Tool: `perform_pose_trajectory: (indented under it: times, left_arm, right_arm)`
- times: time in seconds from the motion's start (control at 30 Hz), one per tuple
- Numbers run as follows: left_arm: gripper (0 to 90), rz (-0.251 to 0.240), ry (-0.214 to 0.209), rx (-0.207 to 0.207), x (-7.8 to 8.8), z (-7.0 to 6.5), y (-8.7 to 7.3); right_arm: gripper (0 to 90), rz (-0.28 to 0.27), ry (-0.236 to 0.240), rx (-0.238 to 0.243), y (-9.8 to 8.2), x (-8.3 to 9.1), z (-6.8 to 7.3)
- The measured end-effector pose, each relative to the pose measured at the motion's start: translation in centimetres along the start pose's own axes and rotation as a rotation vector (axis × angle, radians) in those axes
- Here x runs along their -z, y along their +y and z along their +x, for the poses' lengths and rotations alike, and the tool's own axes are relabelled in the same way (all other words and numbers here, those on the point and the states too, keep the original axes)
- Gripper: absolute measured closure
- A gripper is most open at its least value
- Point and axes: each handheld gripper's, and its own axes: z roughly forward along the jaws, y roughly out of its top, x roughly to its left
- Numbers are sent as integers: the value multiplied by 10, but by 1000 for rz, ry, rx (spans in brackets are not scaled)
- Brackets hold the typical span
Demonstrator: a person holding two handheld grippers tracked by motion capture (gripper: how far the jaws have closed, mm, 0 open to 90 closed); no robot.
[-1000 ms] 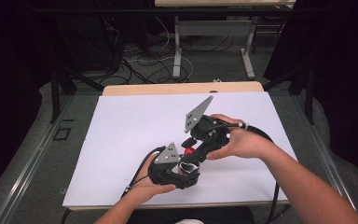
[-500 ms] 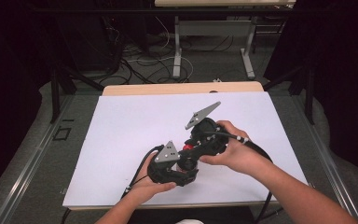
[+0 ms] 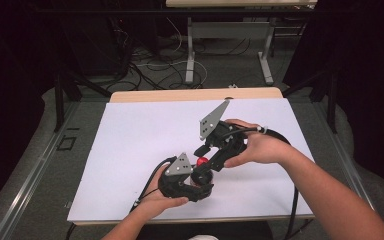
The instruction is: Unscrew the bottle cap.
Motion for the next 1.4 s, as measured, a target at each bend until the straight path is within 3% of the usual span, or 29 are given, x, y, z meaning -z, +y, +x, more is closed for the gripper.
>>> perform_pose_trajectory:
  times: [0.1,0.23,0.27,0.3,0.4,0.47,0.53,0.57,0.63,0.67,0.7,0.77,0.83,0.9,0.93,0.97,1.0,1.03,1.07,1.1,1.13,1.23,1.33,1.4]
  left_arm:
    - [303,-2,18,-2,2,2,0]
    - [303,6,19,6,2,1,0]
    - [303,6,23,10,2,1,0]
    - [303,2,35,10,2,1,0]
    - [303,3,39,5,1,2,1]
    - [303,11,33,5,1,2,0]
    - [304,10,23,9,1,2,-1]
    - [303,10,10,6,-1,1,-2]
    - [303,18,-3,14,0,1,-2]
    - [303,17,0,-3,-1,1,-2]
    - [303,16,2,-11,-1,0,-2]
    - [303,11,-10,-8,-1,0,-3]
    - [303,12,-4,-12,0,1,-2]
    - [303,4,-2,2,1,1,-2]
    - [303,-1,8,0,2,3,-2]
    - [302,-1,8,0,2,3,-2]
    - [303,-11,14,10,2,3,-2]
    - [302,-11,14,10,2,3,-2]
    - [302,-3,20,4,4,4,-1]
    - [302,-4,20,8,4,4,-1]
    - [302,-11,23,15,3,3,-1]
    - [302,3,35,11,4,3,0]
    - [303,3,35,20,5,4,0]
    - [303,-13,47,21,4,4,0]
  right_arm:
    - [471,-3,-91,-73,0,-3,8]
    - [484,-61,-176,-208,-2,-9,16]
    - [493,-47,-192,-264,-2,-8,18]
    - [524,-55,-231,-284,-2,-9,19]
    - [604,-56,-239,-328,-4,-11,21]
    - [608,-46,-228,-282,-5,-11,18]
    - [610,-36,-179,-240,-5,-11,14]
    - [610,-27,-140,-171,-5,-11,10]
    - [610,-6,-69,-123,-7,-9,3]
    - [610,-6,-69,-123,-7,-9,3]
    - [611,-14,-3,34,-8,-10,-3]
    - [610,-27,38,109,-8,-10,-5]
    - [607,-38,54,129,-9,-10,-8]
    - [542,-46,46,66,-10,-10,-8]
    - [477,-47,42,51,-10,-10,-9]
    - [477,-47,42,51,-10,-10,-9]
    - [418,-63,-3,-5,-9,-8,-5]
    - [418,-63,-3,-5,-9,-8,-5]
    - [418,-71,-52,-56,-8,-5,-1]
    - [418,-71,-52,-56,-8,-5,-1]
    - [418,-100,-113,-134,-7,-4,3]
    - [436,-115,-166,-256,-6,-5,10]
    - [481,-110,-253,-272,-4,-7,19]
    - [557,-100,-250,-306,-3,-8,24]
